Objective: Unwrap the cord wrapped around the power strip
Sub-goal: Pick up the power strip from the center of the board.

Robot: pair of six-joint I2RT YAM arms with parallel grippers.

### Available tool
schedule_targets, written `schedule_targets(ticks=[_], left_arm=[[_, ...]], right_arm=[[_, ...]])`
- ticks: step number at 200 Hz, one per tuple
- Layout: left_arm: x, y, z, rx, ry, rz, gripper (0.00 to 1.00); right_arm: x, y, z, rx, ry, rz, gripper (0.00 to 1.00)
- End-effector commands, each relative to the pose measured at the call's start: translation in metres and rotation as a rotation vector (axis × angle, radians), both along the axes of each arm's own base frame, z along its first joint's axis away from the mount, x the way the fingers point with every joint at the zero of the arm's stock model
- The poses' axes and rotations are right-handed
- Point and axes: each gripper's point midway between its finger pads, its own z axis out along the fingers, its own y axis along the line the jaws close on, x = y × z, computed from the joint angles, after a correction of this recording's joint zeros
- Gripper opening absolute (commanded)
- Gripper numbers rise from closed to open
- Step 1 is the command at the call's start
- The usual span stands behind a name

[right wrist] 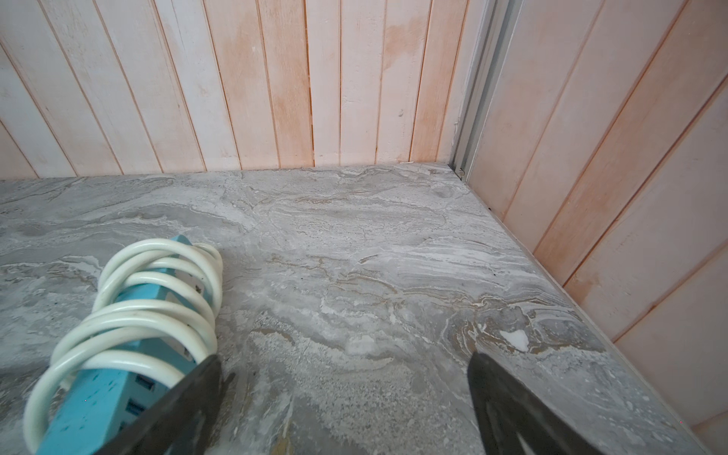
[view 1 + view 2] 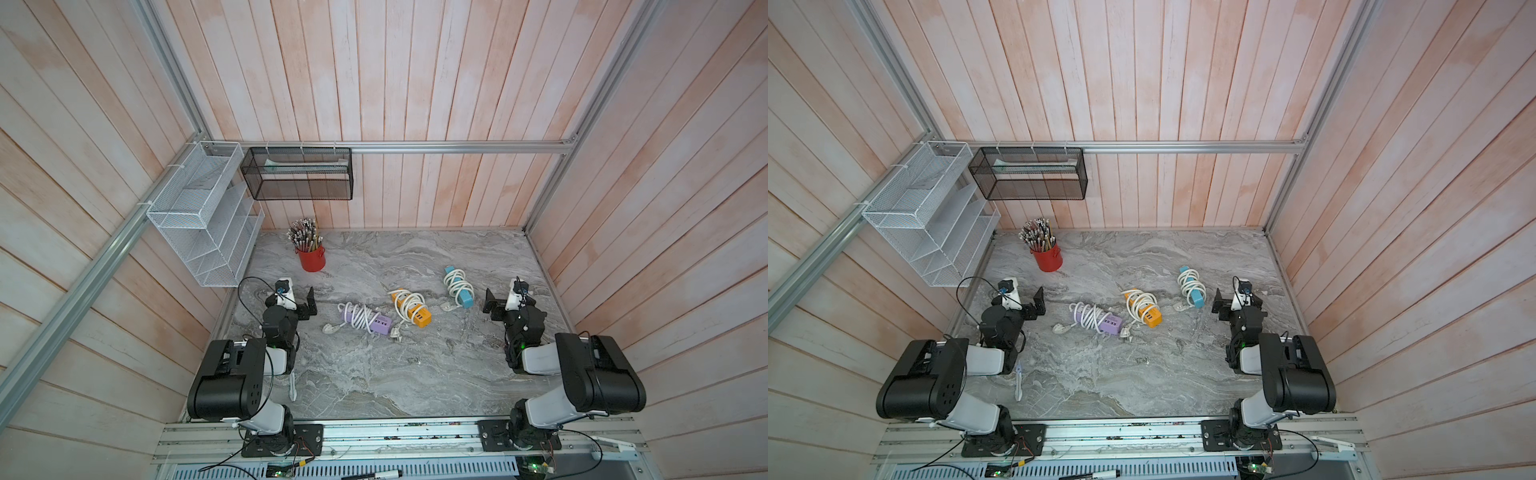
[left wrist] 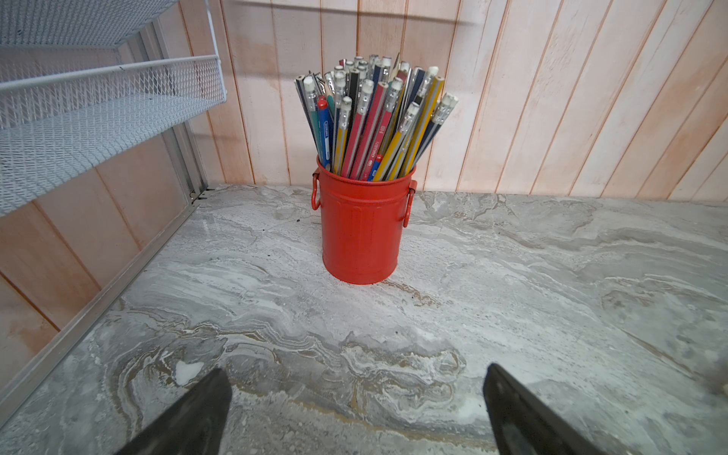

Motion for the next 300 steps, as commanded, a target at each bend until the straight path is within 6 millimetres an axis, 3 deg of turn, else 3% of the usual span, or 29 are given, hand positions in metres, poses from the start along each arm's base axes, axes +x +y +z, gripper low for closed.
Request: schedule_targets(ticks=[1,153,170,194,198,200,212,228,242,259,279,300], left_arm=[[0.004,0.002,0.002,-0.001,-0.004,0.009,1.00],[0.003,0.001,0.003,0.003,-0.009,0.010,1.00],[0.002,0.012,0.006,-0.009,-0.019,0.085,1.00],[-0.002,0.032,0.017,-0.019,-0.023,0.207,1.00],[-0.002,0.034,0.019,-0.014,-0.018,0.226,1.00],[-0.003,0.036,0.020,-0.012,-0.013,0.241,1.00],[-0.005,0.049,0.027,-0.037,0.018,0.339,1.00],[-0.008,0.058,0.043,-0.072,0.022,0.406,1.00],[-0.004,0.054,0.056,-0.137,0.045,0.395,1.00],[0.006,0.034,0.072,-0.201,0.061,0.299,1.00],[0.016,0.005,0.085,-0.245,0.102,0.174,1.00],[0.022,-0.017,0.096,-0.241,0.139,0.100,1.00]], right_arm=[[0.004,0.000,0.007,0.008,-0.016,0.008,0.99],[0.003,-0.001,0.007,0.020,-0.014,0.014,0.99],[0.003,-0.001,0.007,0.019,-0.015,0.014,0.99],[0.008,-0.014,0.033,0.022,-0.062,-0.077,0.99],[0.010,-0.016,0.028,0.022,-0.011,-0.093,0.99],[0.012,-0.019,0.038,0.029,-0.027,-0.109,0.99],[0.017,-0.029,0.041,0.061,0.048,-0.180,0.99],[0.015,-0.044,0.068,0.147,0.006,-0.297,0.99],[0.015,-0.033,0.085,0.183,-0.013,-0.234,0.99],[0.019,-0.012,0.099,0.233,0.004,-0.127,0.99],[0.028,0.014,0.095,0.238,0.124,-0.048,0.98],[0.034,0.053,0.086,0.114,0.276,0.023,0.98]])
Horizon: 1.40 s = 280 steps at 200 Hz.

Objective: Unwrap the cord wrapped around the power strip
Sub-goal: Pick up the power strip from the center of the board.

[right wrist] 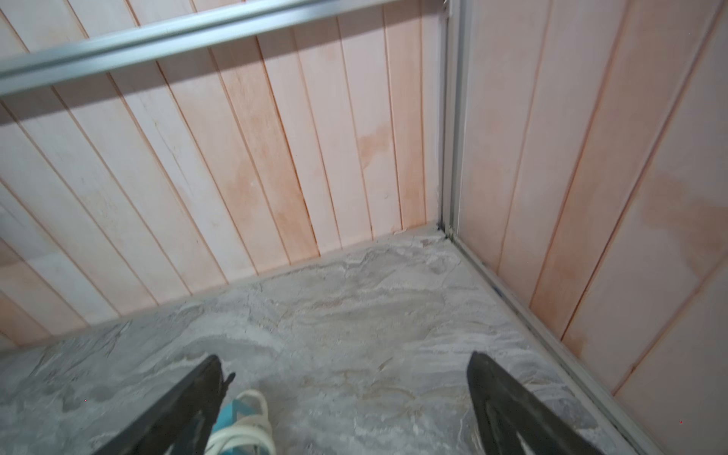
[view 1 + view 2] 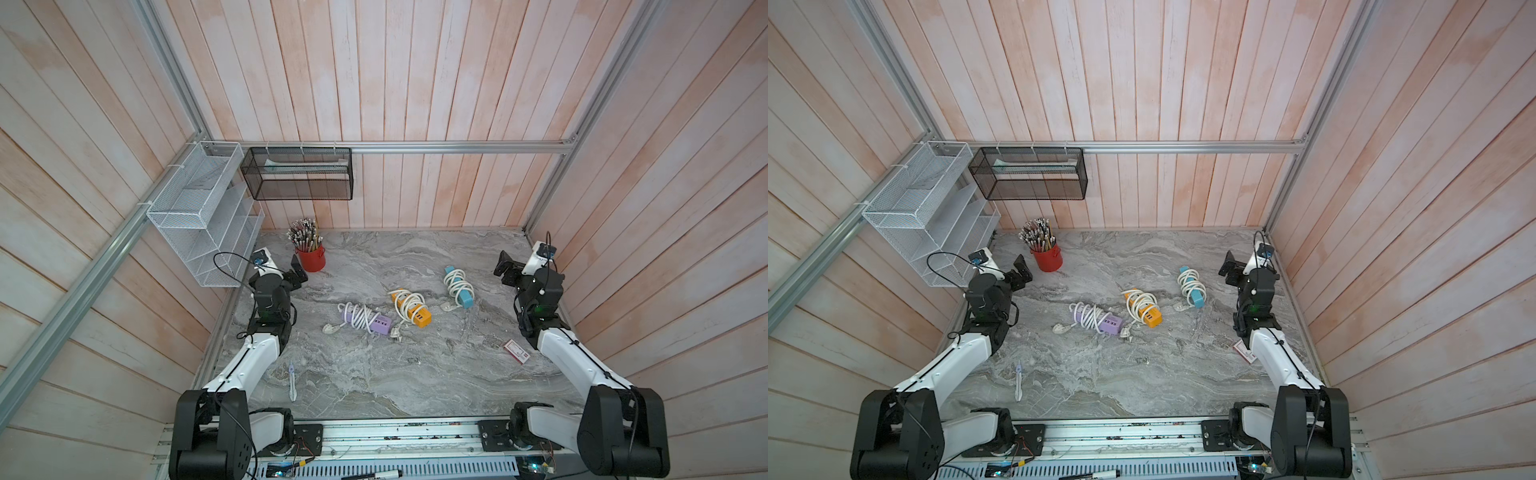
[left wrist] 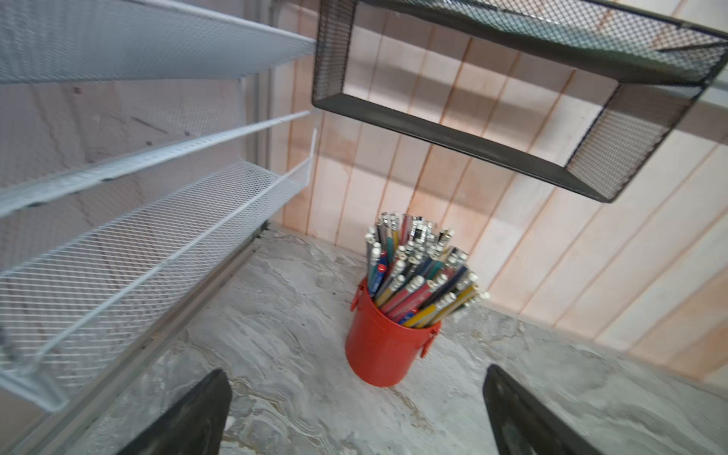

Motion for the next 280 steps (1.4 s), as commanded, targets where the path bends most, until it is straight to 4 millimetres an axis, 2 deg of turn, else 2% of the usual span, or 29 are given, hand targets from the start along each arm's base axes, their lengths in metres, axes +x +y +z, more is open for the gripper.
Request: schedule_targets(ticks=[1,17,42,81,104,122,154,188,209,245,280], left_arm=[[-0.001,-0.031,-0.020,-0.048,0.143,-0.123,1.00],[0.000,-0.042,-0.013,-0.066,0.153,-0.175,1.00],[0.000,-0.057,-0.002,-0.086,0.167,-0.248,1.00],[-0.001,-0.066,0.005,-0.084,0.187,-0.292,1.00],[0.000,-0.070,0.001,-0.093,0.188,-0.308,1.00],[0.003,-0.074,-0.003,-0.095,0.195,-0.318,1.00],[0.005,-0.077,-0.004,-0.096,0.196,-0.330,1.00],[0.000,-0.076,-0.003,-0.084,0.186,-0.325,1.00],[0.000,-0.075,-0.004,-0.086,0.181,-0.323,1.00],[0.001,-0.077,-0.005,-0.087,0.181,-0.333,1.00],[0.001,-0.076,-0.006,-0.083,0.175,-0.328,1.00]], right_arm=[[-0.002,0.045,-0.046,-0.079,0.291,0.122,0.99],[0.001,0.062,-0.060,-0.135,0.425,0.164,0.99],[-0.003,0.077,-0.076,-0.084,0.584,0.228,0.98],[-0.040,0.087,-0.101,-0.006,0.705,0.267,0.99],[-0.064,0.100,-0.116,0.003,0.754,0.304,0.99],[-0.072,0.106,-0.128,0.006,0.763,0.310,0.99],[-0.066,0.100,-0.141,-0.026,0.751,0.285,0.98],[-0.055,0.096,-0.152,-0.075,0.751,0.268,0.92],[-0.047,0.094,-0.152,-0.097,0.735,0.252,0.89],[-0.038,0.085,-0.152,-0.133,0.726,0.201,0.76],[-0.033,0.084,-0.161,-0.158,0.740,0.197,0.75]])
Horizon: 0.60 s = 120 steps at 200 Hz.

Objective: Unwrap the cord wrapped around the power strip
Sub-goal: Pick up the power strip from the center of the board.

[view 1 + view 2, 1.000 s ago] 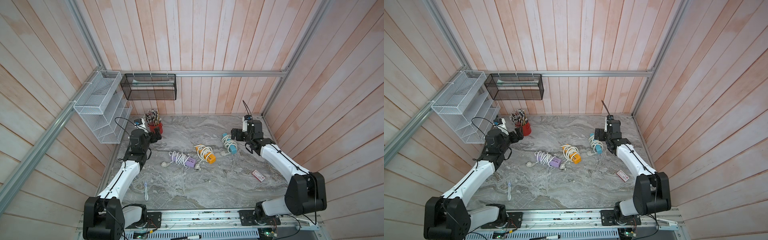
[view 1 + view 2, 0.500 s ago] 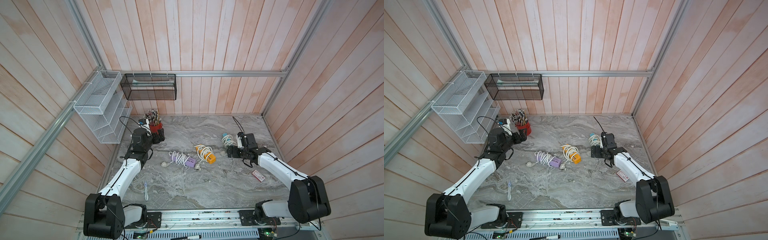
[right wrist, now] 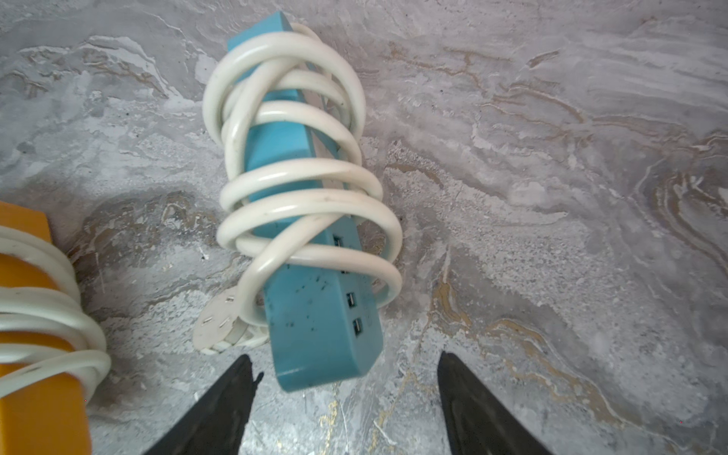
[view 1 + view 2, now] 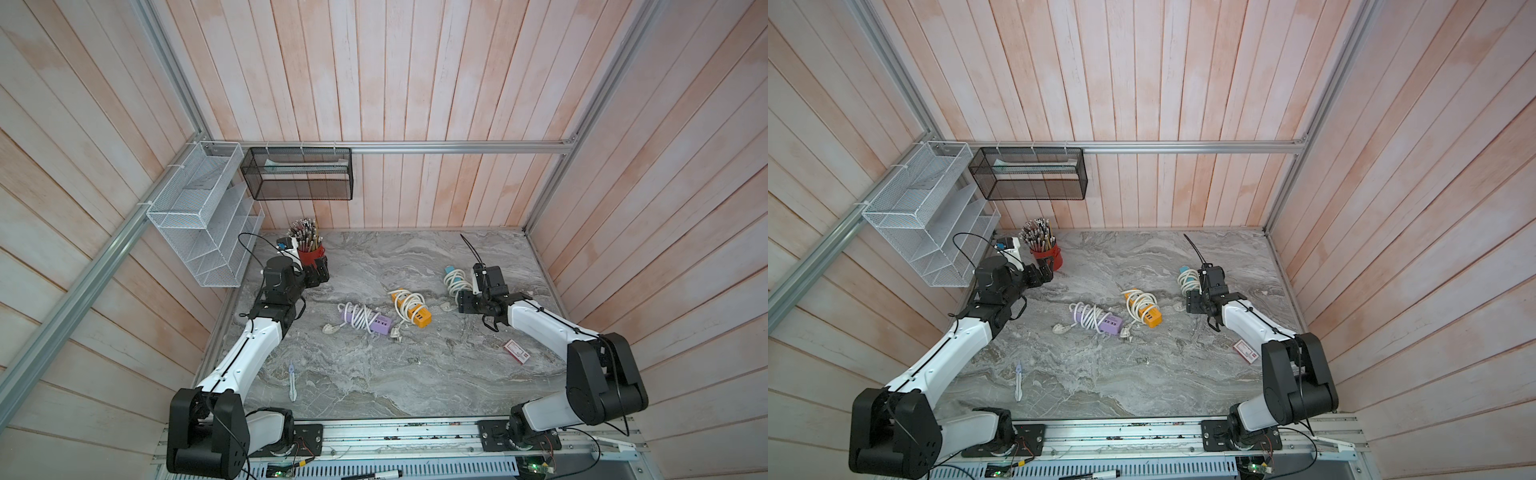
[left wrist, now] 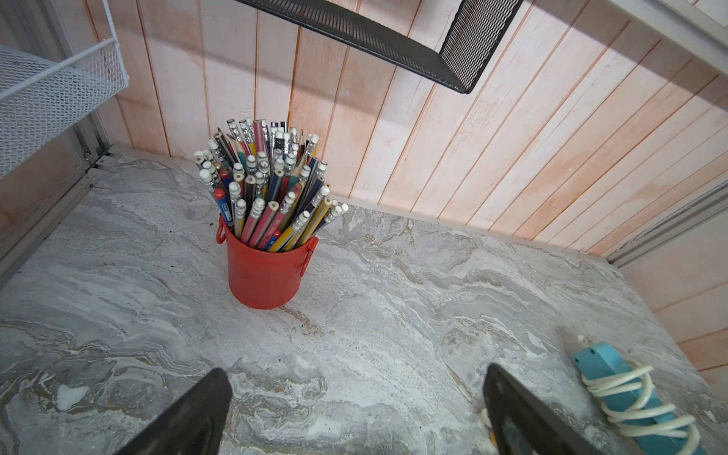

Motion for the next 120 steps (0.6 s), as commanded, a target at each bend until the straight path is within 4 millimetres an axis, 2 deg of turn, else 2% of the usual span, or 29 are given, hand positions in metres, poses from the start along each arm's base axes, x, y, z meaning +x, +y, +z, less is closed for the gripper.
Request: schedule_targets(ticks=[1,44,60,88,103,120], left_arm=[[-0.002,-0.004,0.001,-0.002,-0.017,-0.012,1.00],[-0.002,-0.004,-0.002,0.002,-0.015,-0.012,1.00],[-0.001,-0.003,-0.001,0.002,-0.015,-0.011,1.00],[0.000,-0.003,0.001,0.002,-0.016,-0.011,1.00],[-0.001,-0.003,0.001,0.003,-0.019,-0.009,1.00],[-0.001,-0.003,0.001,-0.001,-0.022,-0.010,1.00]], right_arm=[[0.015,-0.004,0.006,-0.037,-0.034,-0.006,0.75],[0.022,0.000,0.008,-0.045,-0.053,0.012,0.75],[0.020,0.003,0.011,-0.024,-0.058,0.022,0.78],[0.011,0.019,0.034,0.185,-0.088,0.054,0.90],[0.008,0.017,0.046,0.192,-0.134,0.048,0.93],[0.009,0.015,0.049,0.153,-0.144,0.058,0.94]])
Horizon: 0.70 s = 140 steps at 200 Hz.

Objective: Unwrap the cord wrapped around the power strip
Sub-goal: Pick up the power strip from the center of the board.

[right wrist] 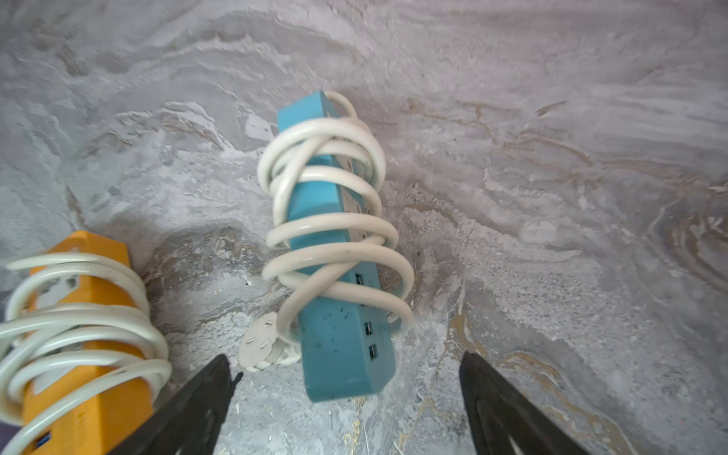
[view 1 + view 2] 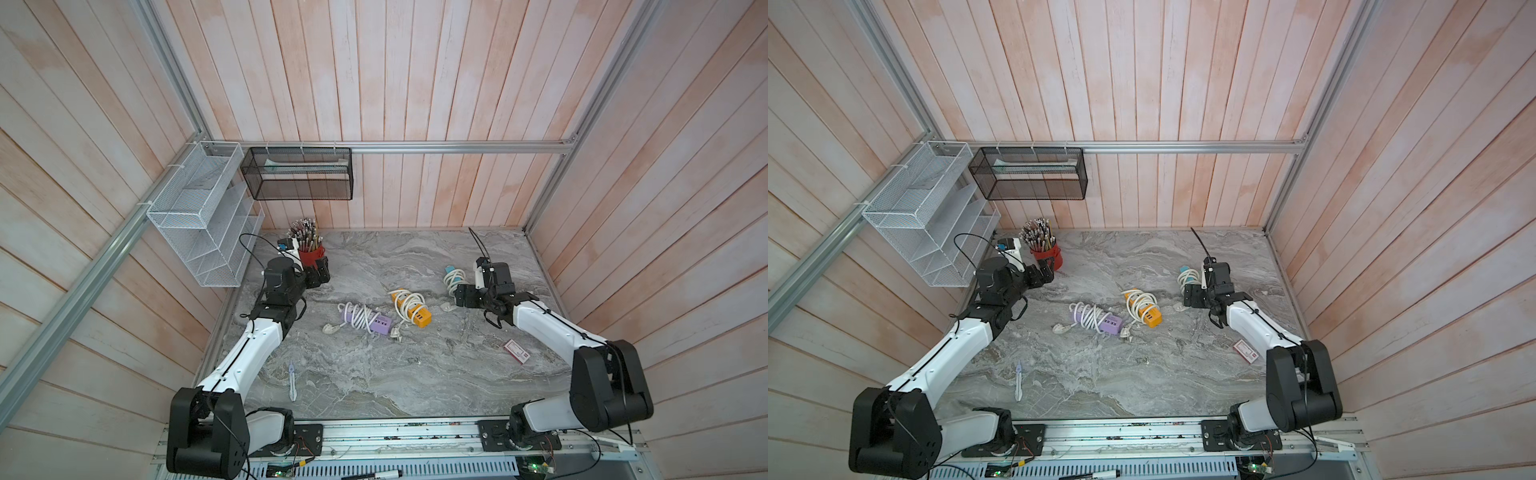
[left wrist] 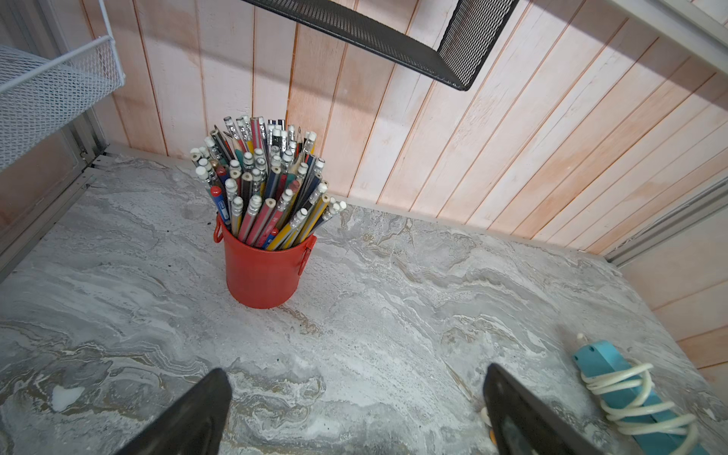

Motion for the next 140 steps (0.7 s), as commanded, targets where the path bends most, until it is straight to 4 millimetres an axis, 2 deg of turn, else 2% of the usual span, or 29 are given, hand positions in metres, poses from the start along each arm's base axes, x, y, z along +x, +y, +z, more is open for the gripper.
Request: schedule_targets(ticks=[1,16,45,70,94,119,140], left_arm=[[0.000,-0.002,0.002,-0.002,-0.019,-0.006,1.00],[0.001,-0.003,0.001,-0.004,-0.014,-0.009,1.00],[-0.001,-0.001,0.005,0.003,-0.020,-0.005,1.00],[-0.002,0.000,0.004,0.008,-0.022,0.001,1.00],[0.001,-0.002,0.000,0.002,-0.013,-0.006,1.00],[0.001,-0.002,-0.002,0.005,-0.006,-0.007,1.00],[-0.001,0.001,-0.001,0.013,-0.017,0.005,1.00]], right_arm=[[0.000,0.007,0.009,0.024,-0.031,0.028,0.94],[0.001,0.006,0.001,-0.024,0.004,0.041,0.93],[-0.002,0.001,-0.018,-0.079,0.063,0.023,0.82],[-0.007,0.000,-0.026,-0.086,0.082,0.018,0.83],[-0.003,-0.004,-0.029,-0.113,0.081,0.006,0.83],[0.001,-0.018,-0.035,-0.149,0.106,-0.059,0.84],[0.002,-0.033,-0.033,-0.100,0.092,-0.126,0.85]])
